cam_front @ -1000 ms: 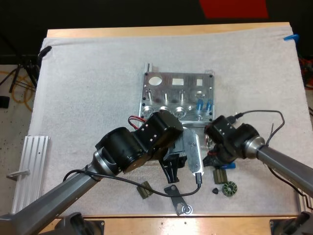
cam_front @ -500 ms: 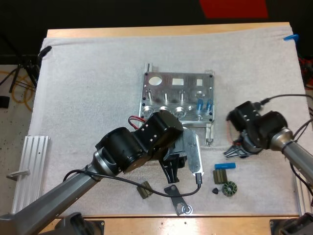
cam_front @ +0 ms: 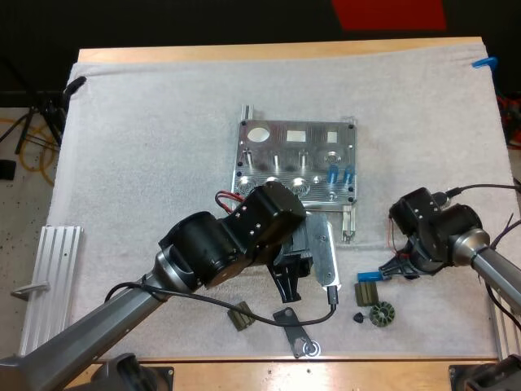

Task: Load cells from right to left

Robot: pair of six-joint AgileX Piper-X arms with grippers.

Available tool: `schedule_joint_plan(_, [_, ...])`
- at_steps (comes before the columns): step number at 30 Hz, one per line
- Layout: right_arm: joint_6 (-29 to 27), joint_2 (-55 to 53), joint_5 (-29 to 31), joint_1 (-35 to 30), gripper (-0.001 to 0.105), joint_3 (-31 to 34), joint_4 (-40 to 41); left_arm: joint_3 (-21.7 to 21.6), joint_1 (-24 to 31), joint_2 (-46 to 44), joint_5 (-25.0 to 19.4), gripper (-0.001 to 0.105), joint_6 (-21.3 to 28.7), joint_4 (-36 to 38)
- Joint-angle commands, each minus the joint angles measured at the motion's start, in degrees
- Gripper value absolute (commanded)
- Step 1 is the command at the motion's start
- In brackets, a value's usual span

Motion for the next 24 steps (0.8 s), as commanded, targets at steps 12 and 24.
schedule_joint_plan(12, [0.4, 1.6, -0.5, 0.1, 0.045, 2.3, -5.4, -0.1, 0.1, -0.5, -0.7, 0.056, -0.2, -0.4])
schedule_joint_plan(24, [3.0, 3.7, -1.8, 6.9, 0.045, 2.3, -9.3, -0.1, 0.1, -0.5, -0.7, 0.056, -0.2, -0.8])
